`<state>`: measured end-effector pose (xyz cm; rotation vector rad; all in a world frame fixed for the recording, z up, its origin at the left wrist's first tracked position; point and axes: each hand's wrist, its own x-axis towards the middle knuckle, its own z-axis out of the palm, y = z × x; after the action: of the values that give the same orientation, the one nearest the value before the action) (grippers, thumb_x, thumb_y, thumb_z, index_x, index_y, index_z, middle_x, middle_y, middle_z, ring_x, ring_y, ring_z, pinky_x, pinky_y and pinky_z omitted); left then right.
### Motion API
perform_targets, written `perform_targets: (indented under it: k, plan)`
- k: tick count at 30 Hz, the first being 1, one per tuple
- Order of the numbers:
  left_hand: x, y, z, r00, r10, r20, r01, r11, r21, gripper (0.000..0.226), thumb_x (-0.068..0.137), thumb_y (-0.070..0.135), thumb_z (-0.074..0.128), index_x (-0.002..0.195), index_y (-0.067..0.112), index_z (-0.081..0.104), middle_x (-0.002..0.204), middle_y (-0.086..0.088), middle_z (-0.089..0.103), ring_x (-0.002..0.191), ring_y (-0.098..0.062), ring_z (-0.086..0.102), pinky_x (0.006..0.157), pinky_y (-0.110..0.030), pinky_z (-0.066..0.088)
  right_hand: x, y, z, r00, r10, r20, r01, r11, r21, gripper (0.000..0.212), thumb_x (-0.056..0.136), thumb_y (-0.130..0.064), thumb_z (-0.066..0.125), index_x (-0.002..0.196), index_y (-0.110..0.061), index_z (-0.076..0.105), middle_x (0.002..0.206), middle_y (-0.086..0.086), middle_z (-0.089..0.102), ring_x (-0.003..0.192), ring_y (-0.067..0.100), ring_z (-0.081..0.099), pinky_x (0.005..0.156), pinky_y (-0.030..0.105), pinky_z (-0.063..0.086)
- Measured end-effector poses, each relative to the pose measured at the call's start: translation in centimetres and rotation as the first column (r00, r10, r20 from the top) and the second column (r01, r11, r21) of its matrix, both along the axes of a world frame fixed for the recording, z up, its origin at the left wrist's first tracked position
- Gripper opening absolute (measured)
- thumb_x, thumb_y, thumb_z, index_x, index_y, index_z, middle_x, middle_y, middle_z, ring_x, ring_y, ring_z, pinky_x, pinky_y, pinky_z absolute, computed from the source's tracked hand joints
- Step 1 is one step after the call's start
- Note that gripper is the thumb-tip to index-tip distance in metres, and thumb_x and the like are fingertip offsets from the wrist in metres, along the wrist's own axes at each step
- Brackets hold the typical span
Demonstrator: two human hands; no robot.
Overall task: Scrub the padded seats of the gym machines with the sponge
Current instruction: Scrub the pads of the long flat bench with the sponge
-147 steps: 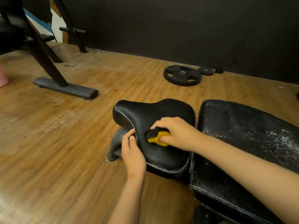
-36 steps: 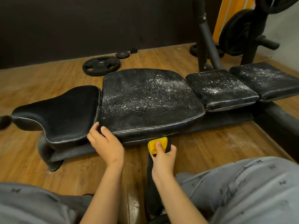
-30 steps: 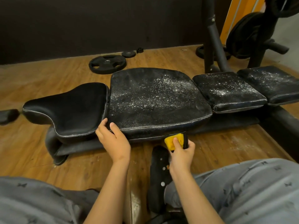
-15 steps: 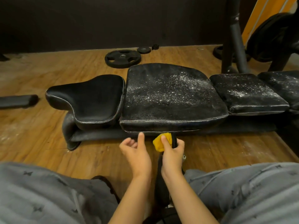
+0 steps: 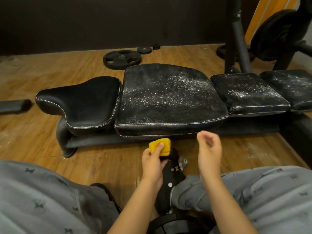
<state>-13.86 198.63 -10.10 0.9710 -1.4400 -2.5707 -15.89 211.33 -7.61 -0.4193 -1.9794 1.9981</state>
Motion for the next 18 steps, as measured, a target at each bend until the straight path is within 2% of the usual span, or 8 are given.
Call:
perform_targets:
  k: [2, 4, 5, 7, 10, 13, 16, 18]
  plan:
    - [-0.1, -0.4, 0.1, 0.999, 0.052, -0.009, -0.053, 0.995, -0.080, 0.016, 0.089, 0.015, 0.066, 0.103, 0.009, 0.060, 0.103, -0.015, 0.066, 0.100, -0.029, 0.065, 0.094, -0.045, 0.053, -0.9, 1.1, 0.3, 0.988, -0.021, -0.154, 0.064, 0.959, 0.277, 0.010, 0.093, -0.020, 0.059, 0.103, -0.021, 0.058, 0.109, -0.008, 0.055, 0.109, 0.014, 0.050, 0.096, 0.030, 0.043]
    - [-0.3, -0.2, 0.5, 0.996, 0.083, -0.040, -0.087, 0.992, -0.095, 0.011, 0.089, 0.013, 0.066, 0.098, 0.009, 0.062, 0.097, -0.013, 0.068, 0.094, -0.026, 0.064, 0.089, -0.041, 0.053, -2.3, 1.4, 0.5, 0.949, 0.056, -0.311, 0.109, 0.864, 0.491, 0.016, 0.093, -0.025, 0.055, 0.105, -0.014, 0.058, 0.114, -0.002, 0.054, 0.113, 0.015, 0.045, 0.099, 0.023, 0.036]
    - [-0.4, 0.1, 0.5, 0.995, 0.089, -0.053, -0.093, 0.992, -0.090, 0.010, 0.089, 0.013, 0.066, 0.097, 0.007, 0.063, 0.095, -0.014, 0.068, 0.093, -0.027, 0.064, 0.089, -0.042, 0.052, -3.1, 1.2, 0.4, 0.930, 0.114, -0.349, 0.114, 0.815, 0.568, 0.021, 0.093, -0.026, 0.053, 0.106, -0.012, 0.059, 0.117, 0.002, 0.054, 0.115, 0.016, 0.043, 0.100, 0.022, 0.033]
    - [-0.6, 0.5, 0.4, 0.993, 0.095, -0.063, -0.101, 0.990, -0.103, 0.012, 0.089, 0.012, 0.066, 0.096, 0.003, 0.065, 0.093, -0.017, 0.068, 0.090, -0.028, 0.063, 0.093, -0.048, 0.050, -4.6, 0.4, 0.0, 0.911, 0.205, -0.358, 0.108, 0.718, 0.687, 0.024, 0.094, -0.026, 0.048, 0.108, -0.010, 0.060, 0.120, 0.005, 0.055, 0.117, 0.020, 0.044, 0.102, 0.029, 0.034]
    - [-1.1, 0.9, -0.2, 0.996, 0.064, -0.063, -0.072, 0.989, -0.131, 0.017, 0.086, 0.016, 0.071, 0.093, 0.001, 0.069, 0.094, -0.020, 0.071, 0.090, -0.030, 0.066, 0.097, -0.054, 0.050, -5.3, -1.1, -1.6, 0.914, 0.218, -0.342, 0.141, 0.619, 0.772, 0.030, 0.098, -0.024, 0.036, 0.111, -0.009, 0.058, 0.122, 0.006, 0.056, 0.118, 0.024, 0.046, 0.108, 0.042, 0.031]
    - [-1.4, 1.8, -0.3, 0.998, 0.010, -0.066, -0.021, 0.988, -0.154, 0.011, 0.083, 0.019, 0.075, 0.083, 0.009, 0.071, 0.086, -0.014, 0.072, 0.085, -0.027, 0.065, 0.094, -0.054, 0.051, -5.4, -1.6, -2.5, 0.904, 0.199, -0.379, 0.198, 0.591, 0.782, 0.032, 0.099, -0.021, 0.031, 0.114, -0.008, 0.056, 0.124, 0.008, 0.055, 0.122, 0.024, 0.045, 0.116, 0.039, 0.019]
    - [-1.3, 1.8, -0.3, 0.995, 0.059, -0.083, -0.070, 0.987, -0.142, 0.008, 0.084, 0.017, 0.073, 0.083, 0.009, 0.071, 0.085, -0.011, 0.073, 0.084, -0.023, 0.066, 0.089, -0.046, 0.054, -5.5, -1.1, -2.7, 0.897, 0.218, -0.386, 0.205, 0.568, 0.797, 0.033, 0.100, -0.022, 0.031, 0.117, -0.008, 0.055, 0.126, 0.008, 0.055, 0.125, 0.023, 0.044, 0.118, 0.038, 0.016]
    - [-0.9, 0.6, -0.2, 0.980, 0.156, -0.127, -0.173, 0.976, -0.135, 0.007, 0.086, 0.014, 0.071, 0.086, 0.007, 0.071, 0.085, -0.010, 0.073, 0.082, -0.020, 0.067, 0.081, -0.035, 0.056, -5.4, -0.8, -2.8, 0.892, 0.245, -0.380, 0.192, 0.555, 0.809, 0.034, 0.100, -0.023, 0.031, 0.120, -0.008, 0.054, 0.129, 0.007, 0.054, 0.128, 0.023, 0.042, 0.119, 0.038, 0.014]
